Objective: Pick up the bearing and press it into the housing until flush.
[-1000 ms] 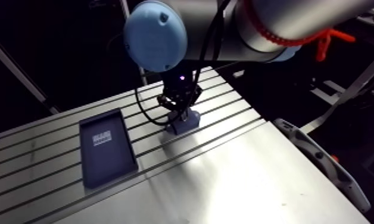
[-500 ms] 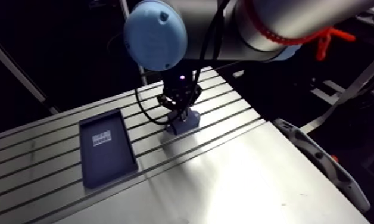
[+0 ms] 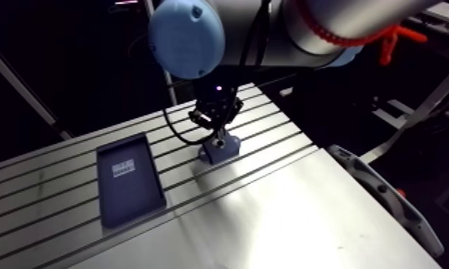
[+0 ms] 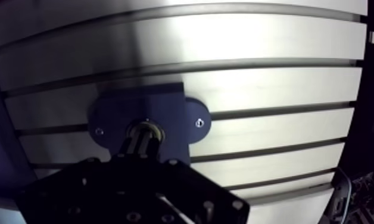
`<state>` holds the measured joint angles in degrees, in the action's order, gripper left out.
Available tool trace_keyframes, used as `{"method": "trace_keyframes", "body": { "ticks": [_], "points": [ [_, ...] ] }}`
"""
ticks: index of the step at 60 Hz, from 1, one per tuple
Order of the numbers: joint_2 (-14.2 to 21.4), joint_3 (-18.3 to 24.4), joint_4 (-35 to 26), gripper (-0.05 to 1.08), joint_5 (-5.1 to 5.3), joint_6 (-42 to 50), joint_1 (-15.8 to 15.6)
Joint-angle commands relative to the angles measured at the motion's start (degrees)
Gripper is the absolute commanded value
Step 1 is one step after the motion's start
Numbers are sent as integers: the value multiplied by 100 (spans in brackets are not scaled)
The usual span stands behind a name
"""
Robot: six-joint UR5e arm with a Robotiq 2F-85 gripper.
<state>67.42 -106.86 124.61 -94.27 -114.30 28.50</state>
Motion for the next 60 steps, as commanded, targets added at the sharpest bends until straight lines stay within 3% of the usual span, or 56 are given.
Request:
{"method": "trace_keyframes", "body": {
  "ticks": [1, 2, 3, 4, 5, 6, 7, 8, 9, 10, 12, 60],
  "points": [
    [52, 70, -329, 66, -34, -43, -19],
    [93, 72, -440, 51, -34, -52, -27],
    [93, 72, -440, 51, -34, -52, -27],
    [129, 80, -508, 39, -34, -61, -28],
    [129, 80, -508, 39, -34, -61, -28],
    [149, 89, -534, 25, -34, -62, -28],
    [149, 89, -534, 25, -34, -62, -28],
    [167, 90, -552, 14, -34, -62, -28],
    [167, 90, -552, 14, -34, -62, -28],
    [170, 113, -570, 4, -42, -62, -28],
    [193, 131, -580, 1, -35, -70, -28],
    [1237, 754, -2283, 1, -53, -71, -27]
  ]
}}
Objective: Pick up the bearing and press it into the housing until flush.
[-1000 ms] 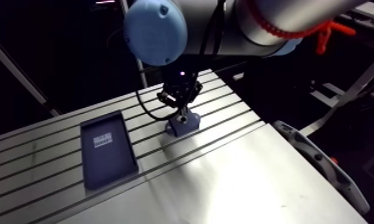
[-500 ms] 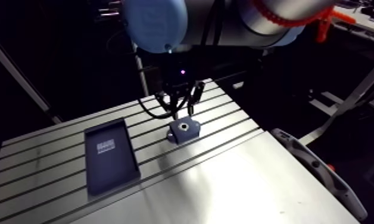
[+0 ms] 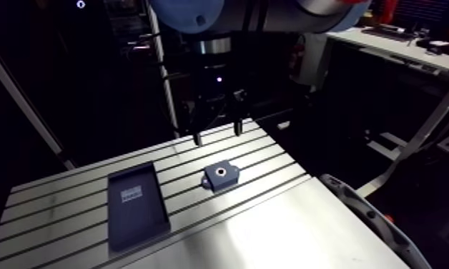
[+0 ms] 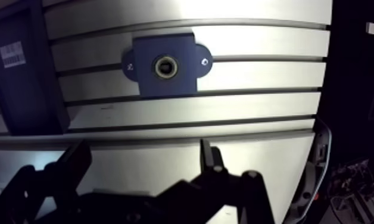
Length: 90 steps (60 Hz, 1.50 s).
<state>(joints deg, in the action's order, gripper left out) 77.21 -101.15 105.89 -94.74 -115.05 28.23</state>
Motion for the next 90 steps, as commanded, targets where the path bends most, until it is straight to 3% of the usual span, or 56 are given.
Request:
{"method": "trace_keyframes", "body": {
  "ticks": [1, 14, 31, 45, 49, 52, 53, 54, 58, 76, 90],
  "points": [
    [258, 183, -411, 1, -6, 4, 1],
    [429, 432, -805, 1, 29, 93, -65],
    [499, 892, -1366, 1, 56, 664, -710],
    [566, 1230, -1658, 1, 169, 905, -1143],
    [603, 1251, -1689, 1, 242, 934, -1241],
    [615, 1267, -1691, 1, 386, 943, -1250],
    [615, 1267, -1691, 1, 386, 943, -1250],
    [630, 1284, -1691, 1, 472, 974, -1249],
    [649, 1351, -1691, 1, 585, 1059, -1209],
    [694, 1413, -1622, 1, 523, 1047, -1265],
    [694, 1461, -1578, 1, 454, 1040, -1539]
  ]
}}
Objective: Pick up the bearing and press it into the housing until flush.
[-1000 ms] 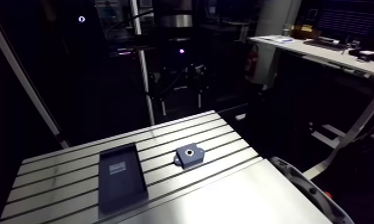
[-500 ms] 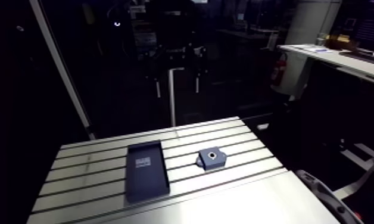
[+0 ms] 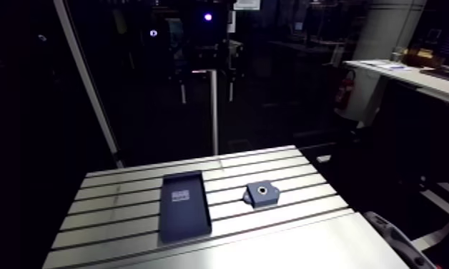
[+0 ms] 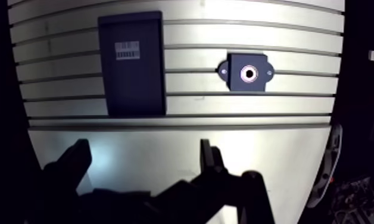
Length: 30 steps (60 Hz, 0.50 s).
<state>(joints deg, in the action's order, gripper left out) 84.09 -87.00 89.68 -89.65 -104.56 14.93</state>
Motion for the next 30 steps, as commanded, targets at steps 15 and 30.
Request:
{"method": "trace_keyframes", "body": {
  "ticks": [15, 30],
  "points": [
    [90, 14, 173, 1, -242, 89, -622],
    [121, 12, 177, 1, -259, 204, -772]
  ]
}}
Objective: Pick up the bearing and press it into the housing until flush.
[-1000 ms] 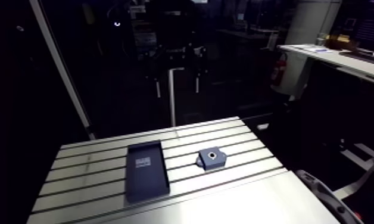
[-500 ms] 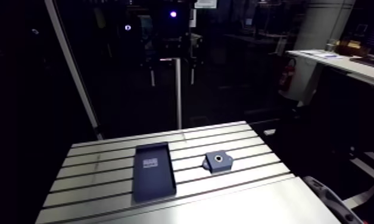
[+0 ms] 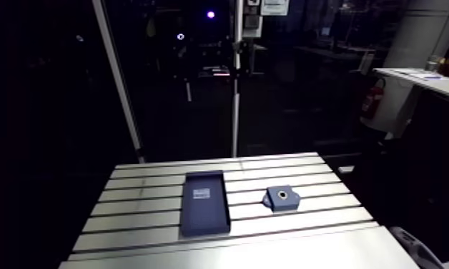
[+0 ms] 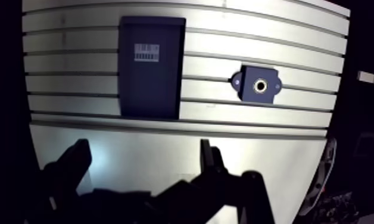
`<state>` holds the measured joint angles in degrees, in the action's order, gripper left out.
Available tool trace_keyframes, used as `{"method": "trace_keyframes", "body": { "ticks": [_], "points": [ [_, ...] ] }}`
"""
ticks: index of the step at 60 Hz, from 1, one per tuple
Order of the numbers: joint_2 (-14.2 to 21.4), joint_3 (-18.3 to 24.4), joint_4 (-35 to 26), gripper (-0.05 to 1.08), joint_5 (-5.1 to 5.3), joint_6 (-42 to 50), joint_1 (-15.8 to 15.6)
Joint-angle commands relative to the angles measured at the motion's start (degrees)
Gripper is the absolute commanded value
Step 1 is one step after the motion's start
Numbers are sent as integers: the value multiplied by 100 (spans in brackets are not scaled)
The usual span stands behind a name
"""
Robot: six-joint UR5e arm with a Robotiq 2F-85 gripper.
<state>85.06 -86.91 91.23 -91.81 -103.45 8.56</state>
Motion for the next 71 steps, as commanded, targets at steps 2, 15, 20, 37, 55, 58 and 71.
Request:
{"method": "trace_keyframes", "body": {
  "ticks": [2, 15, 20, 37, 55, 58, 71],
  "points": [
    [23, 11, 15, 1, -43, 92, -135],
    [23, -14, 13, 1, 11, 101, -127],
    [32, 2, 13, 1, 11, 101, -126],
    [93, -32, -13, 1, 19, 110, -126],
    [68, -32, -3, 1, 71, 141, -135],
    [60, -32, -4, 1, 79, 159, -135],
    [24, 12, -4, 1, 80, 171, -135]
  ]
}}
